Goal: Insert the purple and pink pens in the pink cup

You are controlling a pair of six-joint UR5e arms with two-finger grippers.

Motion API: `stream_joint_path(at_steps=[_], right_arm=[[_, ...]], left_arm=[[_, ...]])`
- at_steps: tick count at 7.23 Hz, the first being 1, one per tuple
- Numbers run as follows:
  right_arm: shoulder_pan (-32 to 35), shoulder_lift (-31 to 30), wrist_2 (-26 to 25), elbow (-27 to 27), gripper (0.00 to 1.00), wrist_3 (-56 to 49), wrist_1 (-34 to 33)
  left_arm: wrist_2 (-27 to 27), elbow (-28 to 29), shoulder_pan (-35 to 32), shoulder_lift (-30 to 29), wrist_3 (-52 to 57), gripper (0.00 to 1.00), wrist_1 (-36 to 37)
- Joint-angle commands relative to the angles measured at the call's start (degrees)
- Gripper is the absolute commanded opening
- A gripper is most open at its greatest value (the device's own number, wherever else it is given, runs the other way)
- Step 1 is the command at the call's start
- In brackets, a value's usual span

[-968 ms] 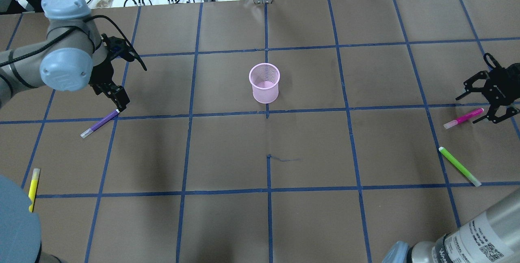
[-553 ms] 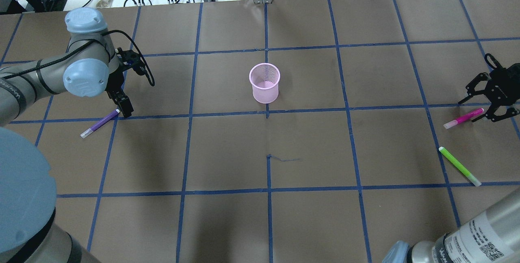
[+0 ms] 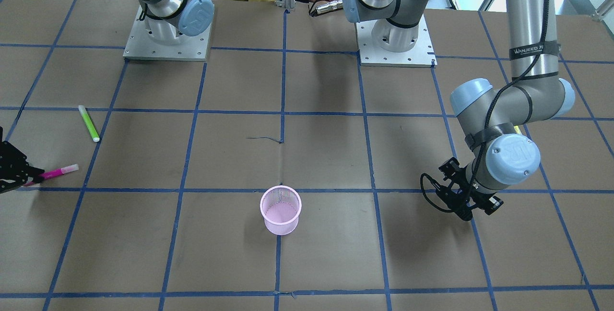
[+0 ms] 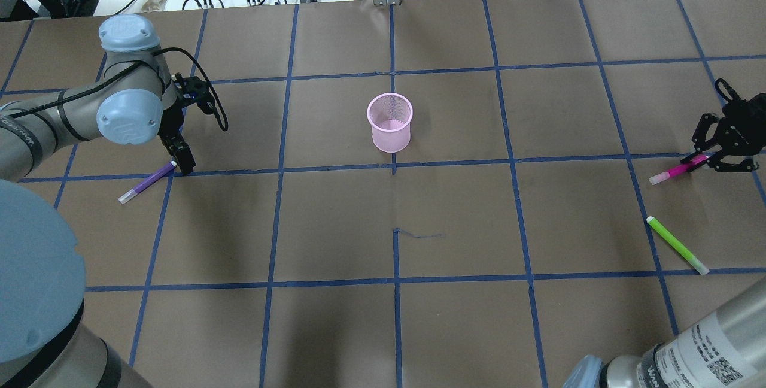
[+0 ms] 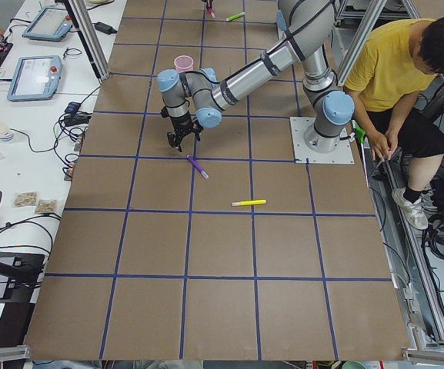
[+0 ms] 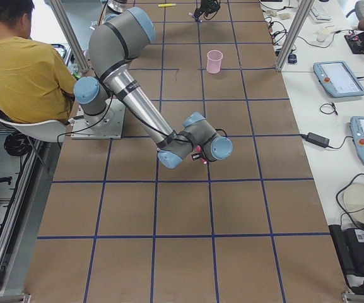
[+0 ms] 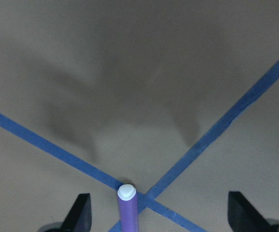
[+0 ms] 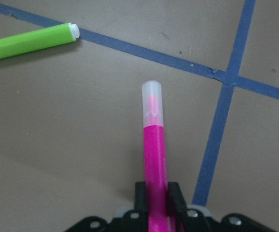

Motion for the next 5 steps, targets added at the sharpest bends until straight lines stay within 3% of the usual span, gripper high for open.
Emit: stream_joint_path(at_steps=[1, 3, 5], right_arm=[[0.1, -1.3, -1.4, -0.4, 0.05, 2.5, 0.6], [1.5, -10.2, -2.6, -1.5, 0.04, 17.9, 1.4], [11.1, -18.3, -3.6, -1.4, 0.04, 30.9, 1.3]], left_arm=[[-0.4, 0.0, 0.8, -0.2, 0.0, 1.0, 0.0], [-0.5, 0.0, 1.1, -0.7, -0.2, 1.0, 0.1], [0.1, 0.0, 1.5, -2.7, 0.8, 1.0, 1.1]])
